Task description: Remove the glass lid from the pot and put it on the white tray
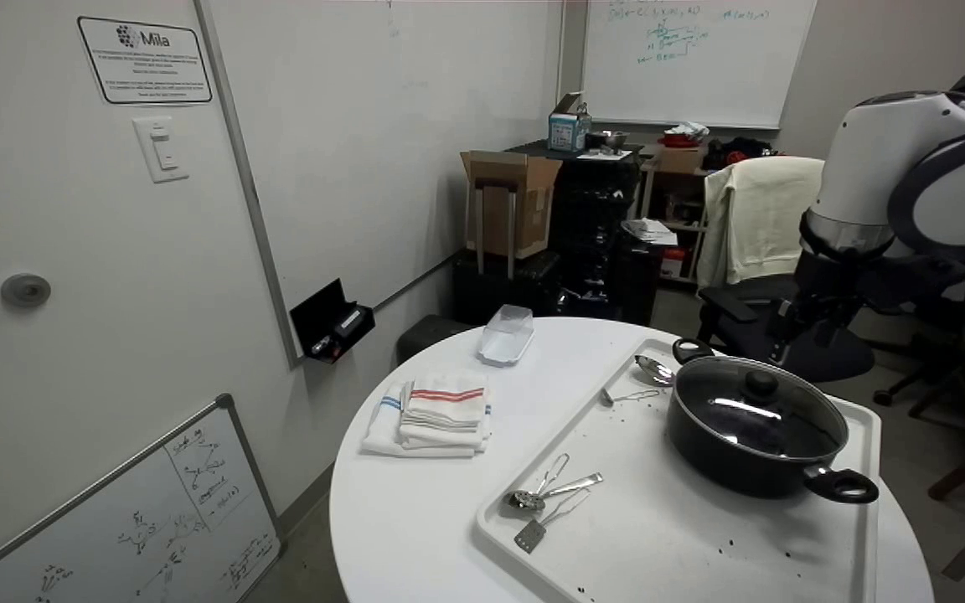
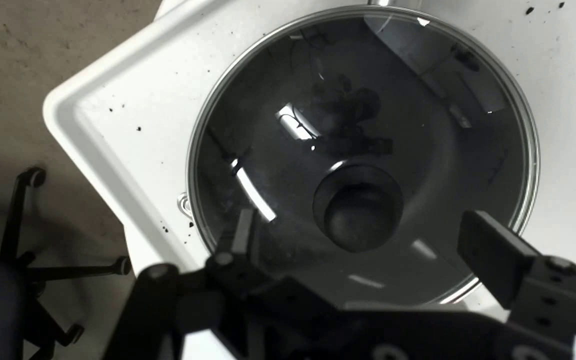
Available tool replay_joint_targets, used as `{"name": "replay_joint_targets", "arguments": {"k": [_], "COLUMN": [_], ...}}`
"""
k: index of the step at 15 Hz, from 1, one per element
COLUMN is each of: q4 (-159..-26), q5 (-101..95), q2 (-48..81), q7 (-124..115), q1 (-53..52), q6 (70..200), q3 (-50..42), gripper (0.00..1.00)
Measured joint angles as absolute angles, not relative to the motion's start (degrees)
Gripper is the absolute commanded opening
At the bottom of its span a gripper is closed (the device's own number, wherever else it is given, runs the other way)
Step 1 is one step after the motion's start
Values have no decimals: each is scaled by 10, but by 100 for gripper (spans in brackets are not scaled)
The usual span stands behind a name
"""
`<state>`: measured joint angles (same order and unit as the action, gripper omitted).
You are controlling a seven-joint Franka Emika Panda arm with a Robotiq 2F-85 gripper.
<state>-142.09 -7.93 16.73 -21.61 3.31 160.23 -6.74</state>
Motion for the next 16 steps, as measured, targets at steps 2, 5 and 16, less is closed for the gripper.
{"name": "replay_joint_targets", "arguments": {"k": [2,5,16], "q4": [-1410,-1389,-1330], "q5": [-62,-35,-1], "q2": [192,223,299], "q7": [-216,-216,-216], "q1": [31,27,12], "q6": [1613,1621,1628], "q3": [-71,-74,-91], "gripper": [100,100,100]}}
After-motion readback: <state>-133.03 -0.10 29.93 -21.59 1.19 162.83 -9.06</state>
